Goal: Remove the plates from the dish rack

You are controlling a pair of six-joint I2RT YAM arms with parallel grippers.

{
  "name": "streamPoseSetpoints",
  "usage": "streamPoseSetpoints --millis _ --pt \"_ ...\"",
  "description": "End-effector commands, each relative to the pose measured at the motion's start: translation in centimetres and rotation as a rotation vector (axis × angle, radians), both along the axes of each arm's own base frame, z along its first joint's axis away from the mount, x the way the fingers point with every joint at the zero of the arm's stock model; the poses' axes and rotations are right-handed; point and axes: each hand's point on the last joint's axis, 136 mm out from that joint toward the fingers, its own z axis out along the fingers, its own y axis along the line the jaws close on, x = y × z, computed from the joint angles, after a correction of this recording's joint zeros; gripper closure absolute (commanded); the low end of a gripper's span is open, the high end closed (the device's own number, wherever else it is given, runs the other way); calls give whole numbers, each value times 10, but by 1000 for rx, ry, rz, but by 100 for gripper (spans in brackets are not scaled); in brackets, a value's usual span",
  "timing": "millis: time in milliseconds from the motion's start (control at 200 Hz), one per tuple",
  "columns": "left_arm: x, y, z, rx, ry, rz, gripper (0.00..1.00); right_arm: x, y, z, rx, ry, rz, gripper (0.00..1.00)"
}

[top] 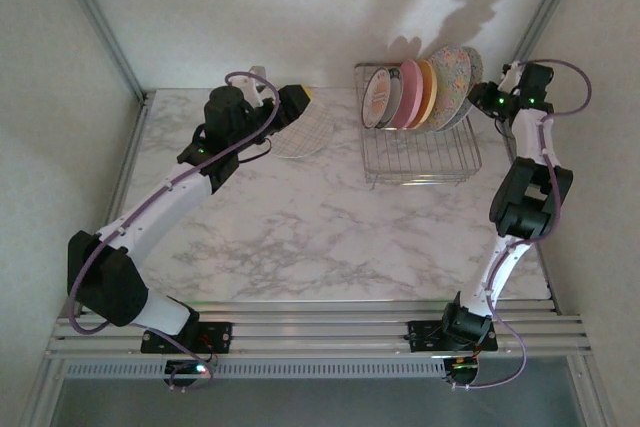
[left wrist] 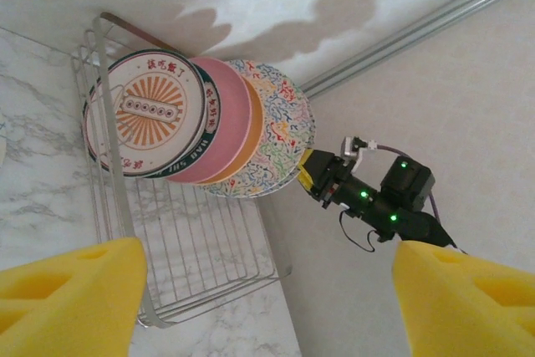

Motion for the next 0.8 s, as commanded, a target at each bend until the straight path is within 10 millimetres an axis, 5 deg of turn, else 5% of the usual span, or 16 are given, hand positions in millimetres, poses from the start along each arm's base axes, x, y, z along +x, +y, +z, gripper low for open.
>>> streamPoseSetpoints --millis 0,330,631,701,796 --pt "-5 -13 25 -45 -67 -57 23 8 3 2 -1 -11 17 72" --pt "-5 -16 29 -42 -69 -63 23 17 13 -7 -2 -9 42 74" --pt "-3 -16 27 -37 -63 -62 23 16 20 0 -42 -29 57 89" --pt "-3 -17 26 -36 -63 -64 23 16 22 6 -49 -43 62 100" --pt "-2 -17 25 -35 -63 -64 23 15 22 13 -67 -55 56 100"
